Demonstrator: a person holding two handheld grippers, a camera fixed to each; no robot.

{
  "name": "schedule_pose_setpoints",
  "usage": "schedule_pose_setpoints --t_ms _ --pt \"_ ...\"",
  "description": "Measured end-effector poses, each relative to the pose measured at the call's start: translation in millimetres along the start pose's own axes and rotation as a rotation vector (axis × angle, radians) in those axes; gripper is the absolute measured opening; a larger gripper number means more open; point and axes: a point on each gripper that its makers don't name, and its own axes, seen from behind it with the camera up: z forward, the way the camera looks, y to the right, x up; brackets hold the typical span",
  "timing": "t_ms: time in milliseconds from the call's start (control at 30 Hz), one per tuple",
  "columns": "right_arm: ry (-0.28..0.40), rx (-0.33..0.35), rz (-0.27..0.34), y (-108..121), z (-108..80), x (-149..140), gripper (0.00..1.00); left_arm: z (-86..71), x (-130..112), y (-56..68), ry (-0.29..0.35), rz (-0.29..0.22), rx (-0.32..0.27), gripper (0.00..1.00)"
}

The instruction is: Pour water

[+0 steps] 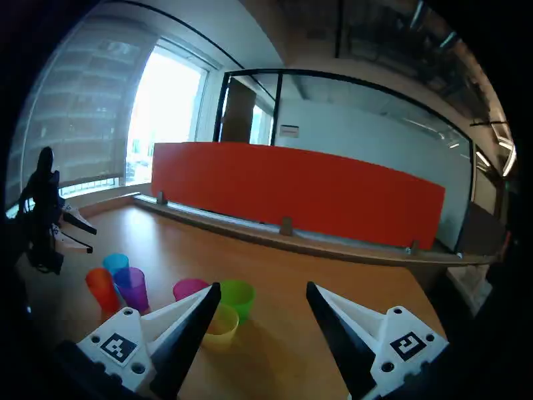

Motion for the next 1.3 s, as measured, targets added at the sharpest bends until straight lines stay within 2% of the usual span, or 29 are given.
schedule_pose_setpoints --t_ms 233,433,800,1300 --pt "-0.062 0.046 -0.020 -6 5.6 -3 0.99 7.1 -9 9.7 -0.063 0.031 -0.060 0.91" --pt "-0.096 0.074 -0.043 -11 12.0 -6 1.00 12.6 -12 16.7 -0.088 0.050 -0.098 0.91" --pt "-0.113 0.087 -0.042 -11 20.3 -5 0.99 20.6 -23 21.3 -0.122 0.069 -0.122 0.91" --pt "-0.140 0.105 -0.070 -13 27.9 -6 1.00 28.2 -24 30.6 -0.138 0.068 -0.174 0.91"
